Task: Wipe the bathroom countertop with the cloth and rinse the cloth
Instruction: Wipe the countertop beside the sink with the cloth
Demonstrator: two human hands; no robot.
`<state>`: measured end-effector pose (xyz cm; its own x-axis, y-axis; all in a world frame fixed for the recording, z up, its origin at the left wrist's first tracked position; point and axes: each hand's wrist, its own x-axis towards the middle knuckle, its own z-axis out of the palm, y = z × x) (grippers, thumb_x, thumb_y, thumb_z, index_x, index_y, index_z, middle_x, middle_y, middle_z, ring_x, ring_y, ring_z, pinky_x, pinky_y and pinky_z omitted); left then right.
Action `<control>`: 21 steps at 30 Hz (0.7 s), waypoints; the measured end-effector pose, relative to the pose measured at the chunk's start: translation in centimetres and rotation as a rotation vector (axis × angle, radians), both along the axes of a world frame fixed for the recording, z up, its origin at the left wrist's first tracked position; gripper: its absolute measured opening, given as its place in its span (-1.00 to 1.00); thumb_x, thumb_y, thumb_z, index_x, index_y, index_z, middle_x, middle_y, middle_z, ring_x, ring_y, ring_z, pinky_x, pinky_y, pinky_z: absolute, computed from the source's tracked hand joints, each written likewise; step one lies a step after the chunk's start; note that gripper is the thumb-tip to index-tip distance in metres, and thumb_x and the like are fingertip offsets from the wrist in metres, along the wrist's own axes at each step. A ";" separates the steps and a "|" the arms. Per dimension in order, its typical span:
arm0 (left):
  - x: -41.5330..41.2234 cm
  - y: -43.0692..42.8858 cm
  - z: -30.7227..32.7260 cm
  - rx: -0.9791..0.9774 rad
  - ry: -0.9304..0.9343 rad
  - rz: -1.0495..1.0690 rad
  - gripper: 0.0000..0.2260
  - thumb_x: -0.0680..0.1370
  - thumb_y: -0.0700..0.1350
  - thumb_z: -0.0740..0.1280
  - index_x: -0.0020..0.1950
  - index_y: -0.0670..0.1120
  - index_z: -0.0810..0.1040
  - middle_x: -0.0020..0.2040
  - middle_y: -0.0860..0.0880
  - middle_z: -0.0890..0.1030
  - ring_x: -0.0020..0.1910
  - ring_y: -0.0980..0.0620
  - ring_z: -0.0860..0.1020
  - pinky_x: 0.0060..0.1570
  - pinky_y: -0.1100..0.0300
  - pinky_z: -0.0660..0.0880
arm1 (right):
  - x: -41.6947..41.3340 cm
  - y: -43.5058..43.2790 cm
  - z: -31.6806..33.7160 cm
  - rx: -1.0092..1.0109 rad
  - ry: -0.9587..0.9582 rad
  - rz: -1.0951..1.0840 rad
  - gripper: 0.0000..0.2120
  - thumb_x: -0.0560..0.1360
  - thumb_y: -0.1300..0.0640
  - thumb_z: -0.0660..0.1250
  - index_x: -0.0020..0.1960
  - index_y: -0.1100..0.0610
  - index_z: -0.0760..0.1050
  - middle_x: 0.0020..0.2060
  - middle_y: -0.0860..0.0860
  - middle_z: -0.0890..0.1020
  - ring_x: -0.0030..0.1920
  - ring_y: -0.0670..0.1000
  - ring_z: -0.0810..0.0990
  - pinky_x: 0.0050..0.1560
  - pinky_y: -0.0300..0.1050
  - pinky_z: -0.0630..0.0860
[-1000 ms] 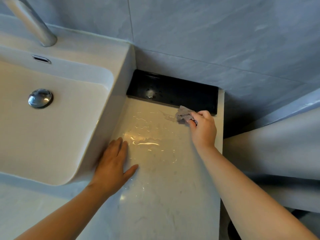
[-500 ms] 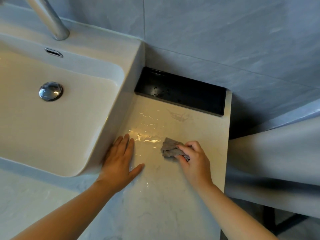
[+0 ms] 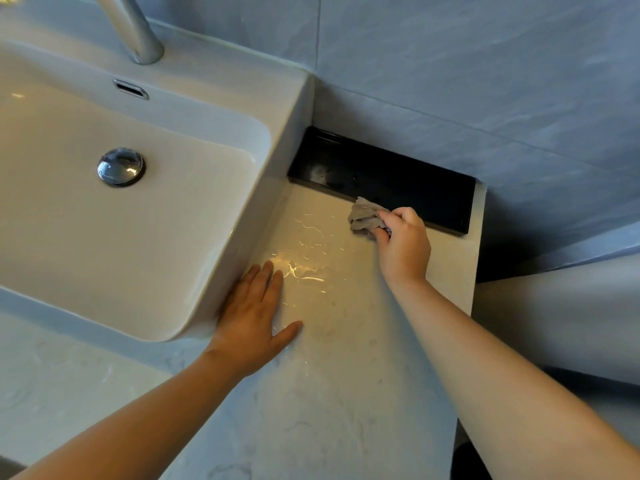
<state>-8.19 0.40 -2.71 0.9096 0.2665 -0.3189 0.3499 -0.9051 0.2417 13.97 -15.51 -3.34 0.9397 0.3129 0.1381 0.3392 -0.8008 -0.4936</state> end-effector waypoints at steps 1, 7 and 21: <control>0.0 0.0 0.0 -0.009 -0.001 0.000 -0.07 0.30 0.50 -0.36 0.54 0.00 -0.25 0.54 0.05 -0.29 0.50 0.06 -0.29 0.38 0.17 -0.32 | -0.3 0.1 -0.2 0.007 0.001 -0.009 -0.71 0.49 0.14 0.39 0.21 0.11 0.57 -0.02 0.01 0.53 -0.05 0.01 0.50 -0.18 -0.23 0.36; -0.7 -0.5 0.3 -0.088 -0.076 0.073 -0.12 0.39 0.47 -0.19 0.56 -0.05 -0.11 0.57 0.03 -0.15 0.54 0.01 -0.16 0.43 0.15 -0.19 | -3.0 0.0 0.6 0.063 0.058 0.095 -0.70 0.48 0.12 0.41 0.20 0.12 0.57 -0.04 -0.01 0.51 -0.07 -0.03 0.48 -0.15 -0.27 0.37; -6.1 -0.9 -0.7 -0.023 -0.071 0.022 -0.33 0.53 0.31 0.03 0.52 -0.07 0.20 0.53 -0.04 0.21 0.50 -0.04 0.16 0.41 0.00 0.15 | -11.0 -2.1 1.7 0.113 0.313 0.275 -0.73 0.46 0.16 0.42 0.16 0.13 0.61 -0.07 -0.07 0.49 -0.15 -0.12 0.49 -0.17 -0.44 0.40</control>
